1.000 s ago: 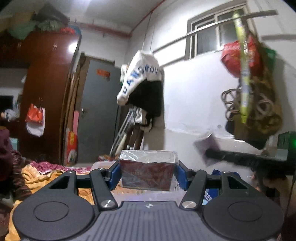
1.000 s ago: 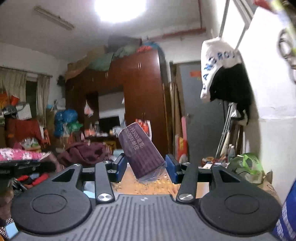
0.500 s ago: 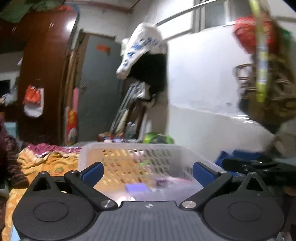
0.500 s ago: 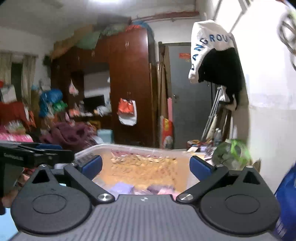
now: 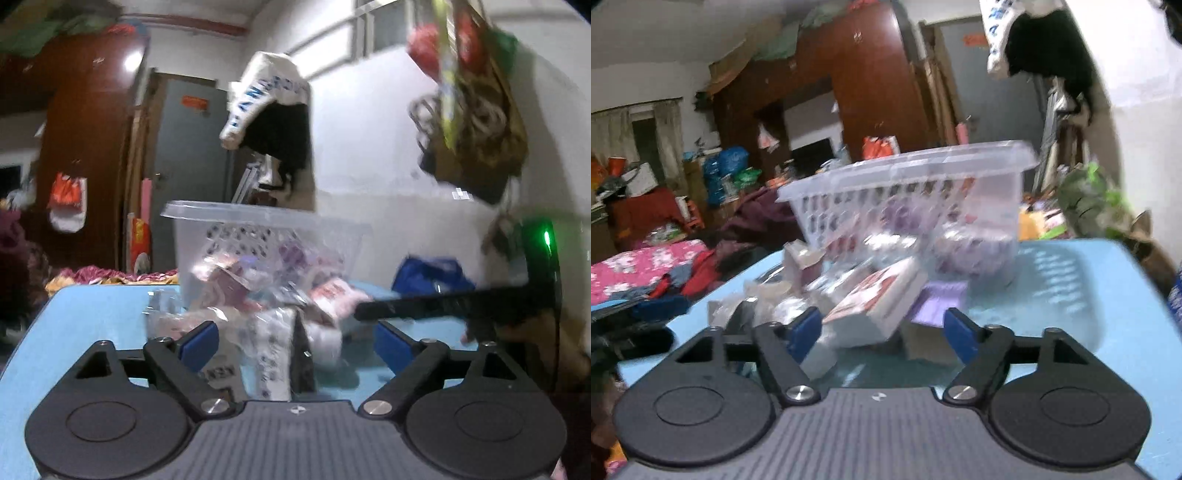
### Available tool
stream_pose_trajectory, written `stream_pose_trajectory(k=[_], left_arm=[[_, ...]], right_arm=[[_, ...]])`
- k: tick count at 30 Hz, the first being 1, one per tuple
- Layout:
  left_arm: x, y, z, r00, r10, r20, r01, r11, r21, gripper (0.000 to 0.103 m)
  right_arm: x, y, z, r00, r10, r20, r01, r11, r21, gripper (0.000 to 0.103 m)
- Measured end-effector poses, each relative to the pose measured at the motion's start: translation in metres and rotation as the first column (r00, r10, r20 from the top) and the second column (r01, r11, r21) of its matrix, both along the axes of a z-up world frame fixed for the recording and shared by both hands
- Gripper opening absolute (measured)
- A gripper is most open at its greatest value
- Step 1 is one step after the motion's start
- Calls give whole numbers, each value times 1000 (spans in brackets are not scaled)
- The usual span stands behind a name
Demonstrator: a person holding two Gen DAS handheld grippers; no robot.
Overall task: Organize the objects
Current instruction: 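Grasp clear bag with dark item using left tool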
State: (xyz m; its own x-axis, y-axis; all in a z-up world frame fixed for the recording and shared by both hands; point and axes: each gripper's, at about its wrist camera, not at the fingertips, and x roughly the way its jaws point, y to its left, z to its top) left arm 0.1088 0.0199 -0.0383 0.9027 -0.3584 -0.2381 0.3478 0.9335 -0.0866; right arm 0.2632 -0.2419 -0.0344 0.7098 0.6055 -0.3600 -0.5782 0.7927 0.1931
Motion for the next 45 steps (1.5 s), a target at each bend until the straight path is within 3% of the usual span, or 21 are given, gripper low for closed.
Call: stream_pose_trajectory(k=[4,6,10,15,17,18,21,31,36,39,45], left_arm=[[17,-7,-7,998,8,-57,-6,999,41,87],[19,-9,-13,997,23,-79,-18,998,64,86],[19,-22,-16,997,18,-74,-9,992,125,86],[18,-28,-21,997,16,-71,-7,992,128,84],[16,-25,-22,997,32,-70,-24,994,108,67],[17,-23,-23,997,38,-74,-31,995,97,49],[14,-16,-22,996,48,-70,-44,997,64,40],[5,-18,-22,998,54,-38,-50,994,92,42],[10,-20,-22,998,45,-50,-42,997,64,46],[9,-21,-22,997,59,-41,-56,997,60,38],[2,-17,-17,998,66,-8,-66,997,47,34]], right_arm=[[-1,12,5,1000,30,-4,-30,999,-12,69],[-3,21,6,1000,18,15,-17,998,-68,66],[-3,29,4,1000,2,20,0,992,-126,63],[-5,28,3,999,1,37,4,989,-145,60],[-9,25,1,999,-5,53,12,989,-149,60],[-11,24,1,998,-11,59,19,989,-147,60],[-23,16,-1,997,-14,77,24,991,-134,60],[-56,-21,-7,995,-58,76,61,997,-41,60],[-58,-30,-8,995,-75,72,76,997,-15,60],[-59,-32,-9,994,-79,75,80,997,-9,60],[-60,-37,-9,992,-92,81,92,996,2,60]])
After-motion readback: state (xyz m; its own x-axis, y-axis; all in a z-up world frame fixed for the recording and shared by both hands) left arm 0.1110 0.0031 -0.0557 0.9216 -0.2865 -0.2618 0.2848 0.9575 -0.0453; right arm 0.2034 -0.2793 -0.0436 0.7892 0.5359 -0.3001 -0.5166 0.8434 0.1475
